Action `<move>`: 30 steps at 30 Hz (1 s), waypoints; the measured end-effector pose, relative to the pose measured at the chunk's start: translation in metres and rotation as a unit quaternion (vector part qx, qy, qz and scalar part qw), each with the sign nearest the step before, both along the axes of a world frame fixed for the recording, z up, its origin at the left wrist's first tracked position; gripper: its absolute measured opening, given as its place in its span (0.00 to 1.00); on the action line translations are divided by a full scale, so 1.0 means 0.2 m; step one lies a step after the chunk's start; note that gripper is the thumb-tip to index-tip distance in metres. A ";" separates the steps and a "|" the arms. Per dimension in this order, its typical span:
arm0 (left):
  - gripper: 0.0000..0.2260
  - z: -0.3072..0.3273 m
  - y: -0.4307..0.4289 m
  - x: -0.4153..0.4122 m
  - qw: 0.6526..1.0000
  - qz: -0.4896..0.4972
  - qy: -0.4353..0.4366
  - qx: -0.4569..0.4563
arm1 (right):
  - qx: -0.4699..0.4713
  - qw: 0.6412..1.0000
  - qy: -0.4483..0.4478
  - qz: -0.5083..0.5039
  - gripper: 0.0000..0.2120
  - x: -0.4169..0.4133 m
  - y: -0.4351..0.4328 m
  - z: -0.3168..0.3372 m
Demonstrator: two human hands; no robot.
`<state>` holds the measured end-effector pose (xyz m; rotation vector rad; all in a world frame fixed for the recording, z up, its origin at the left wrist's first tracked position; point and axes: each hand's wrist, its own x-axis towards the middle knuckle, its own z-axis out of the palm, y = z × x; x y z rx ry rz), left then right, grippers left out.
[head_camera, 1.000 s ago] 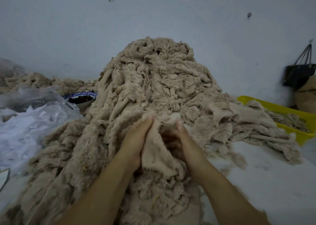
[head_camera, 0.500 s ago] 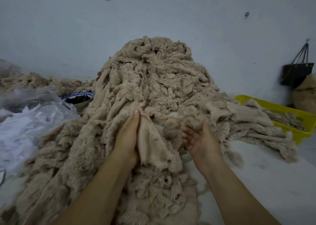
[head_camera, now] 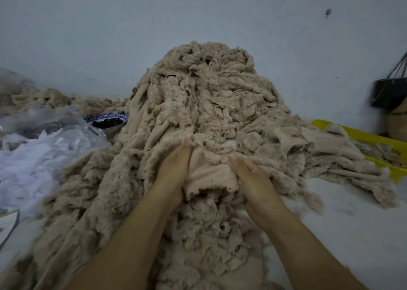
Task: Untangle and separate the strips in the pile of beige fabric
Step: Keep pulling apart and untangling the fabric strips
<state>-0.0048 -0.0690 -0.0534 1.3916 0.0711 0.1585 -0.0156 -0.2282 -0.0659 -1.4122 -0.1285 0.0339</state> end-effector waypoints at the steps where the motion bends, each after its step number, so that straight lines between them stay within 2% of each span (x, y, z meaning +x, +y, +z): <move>1: 0.21 0.00 -0.01 -0.02 0.997 -0.062 -0.015 0.044 | 0.013 1.000 0.004 -0.013 0.30 -0.01 0.00 0.01; 3: 0.21 -0.01 -0.04 -0.05 0.973 -0.158 -0.051 0.160 | 0.028 0.999 -0.003 -0.031 0.24 0.00 0.00 0.02; 4: 0.17 -0.02 -0.05 -0.05 0.958 -0.190 -0.065 0.203 | 0.028 0.999 -0.014 -0.037 0.23 0.00 0.00 0.02; 6: 0.08 -0.03 -0.07 -0.05 0.955 -0.199 -0.077 0.208 | 0.030 0.999 -0.034 -0.025 0.19 0.00 -0.02 0.02; 8: 0.06 -0.02 -0.07 -0.05 0.977 -0.144 -0.073 0.138 | 0.000 0.998 -0.063 -0.006 0.16 -0.01 -0.01 0.03; 11: 0.12 -0.01 -0.06 -0.03 0.995 -0.073 -0.062 0.009 | -0.149 0.982 -0.114 0.000 0.13 -0.01 0.01 0.00; 13: 0.09 0.01 -0.05 -0.03 0.994 -0.055 -0.056 -0.079 | -0.235 0.963 -0.133 0.000 0.11 0.01 0.02 -0.03; 16: 0.14 0.04 -0.04 -0.02 0.977 -0.070 -0.045 -0.198 | -0.303 0.942 -0.146 -0.020 0.08 0.03 0.02 -0.06; 19: 0.18 0.07 0.01 -0.03 0.942 -0.116 -0.058 -0.308 | -0.332 0.934 -0.126 -0.028 0.04 0.05 0.02 -0.08; 23: 0.18 0.08 0.06 -0.04 0.912 -0.131 -0.074 -0.383 | -0.319 0.938 -0.108 -0.081 0.12 0.07 0.00 -0.11; 25: 0.20 0.08 0.08 -0.03 0.900 -0.131 -0.076 -0.408 | -0.297 0.943 -0.090 -0.120 0.11 0.07 -0.01 -0.11; 27: 0.13 0.07 0.09 -0.02 0.908 -0.132 -0.067 -0.392 | -0.243 0.953 -0.076 -0.161 0.10 0.08 -0.03 -0.10; 28: 0.12 0.07 0.09 -0.02 0.936 -0.120 -0.061 -0.326 | -0.208 0.959 -0.072 -0.177 0.09 0.08 -0.04 -0.09; 29: 0.16 0.07 0.07 -0.03 0.974 -0.094 -0.056 -0.197 | -0.172 0.965 -0.069 -0.184 0.08 0.08 -0.05 -0.08; 30: 0.17 0.06 0.05 -0.03 0.995 -0.063 -0.063 -0.035 | -0.144 0.970 -0.068 -0.184 0.06 0.07 -0.05 -0.07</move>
